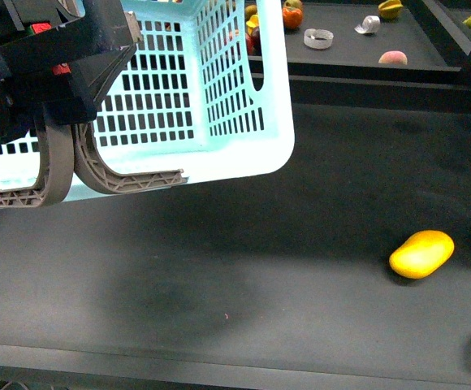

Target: Pick mango with right arm and hold basket with left

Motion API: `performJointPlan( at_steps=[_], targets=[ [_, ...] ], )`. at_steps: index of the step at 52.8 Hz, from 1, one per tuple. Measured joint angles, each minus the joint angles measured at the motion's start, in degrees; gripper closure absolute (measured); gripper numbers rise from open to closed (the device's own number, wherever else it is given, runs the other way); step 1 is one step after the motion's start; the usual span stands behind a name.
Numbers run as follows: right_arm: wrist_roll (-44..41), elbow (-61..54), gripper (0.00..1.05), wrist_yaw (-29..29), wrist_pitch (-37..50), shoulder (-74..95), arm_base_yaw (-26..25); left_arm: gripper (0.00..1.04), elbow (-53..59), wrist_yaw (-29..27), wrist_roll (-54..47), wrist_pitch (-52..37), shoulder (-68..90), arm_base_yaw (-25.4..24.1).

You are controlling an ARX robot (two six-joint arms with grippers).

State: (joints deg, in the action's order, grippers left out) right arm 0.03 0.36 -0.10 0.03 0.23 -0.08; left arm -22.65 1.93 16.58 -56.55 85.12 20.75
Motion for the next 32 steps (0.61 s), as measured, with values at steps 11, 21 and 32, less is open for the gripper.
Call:
performJointPlan(
  at_steps=[11,21,32],
  targets=[
    [0.0,0.0,0.08,0.0,0.0,0.0,0.0,0.99,0.0,0.2,0.0,0.0,0.0,0.0],
    [0.0,0.0,0.08,0.0,0.0,0.0,0.0,0.99,0.0,0.0,0.0,0.0,0.0,0.0],
    [0.0,0.0,0.08,0.0,0.0,0.0,0.0,0.99,0.0,0.1,0.0,0.0,0.0,0.0]
  ],
)
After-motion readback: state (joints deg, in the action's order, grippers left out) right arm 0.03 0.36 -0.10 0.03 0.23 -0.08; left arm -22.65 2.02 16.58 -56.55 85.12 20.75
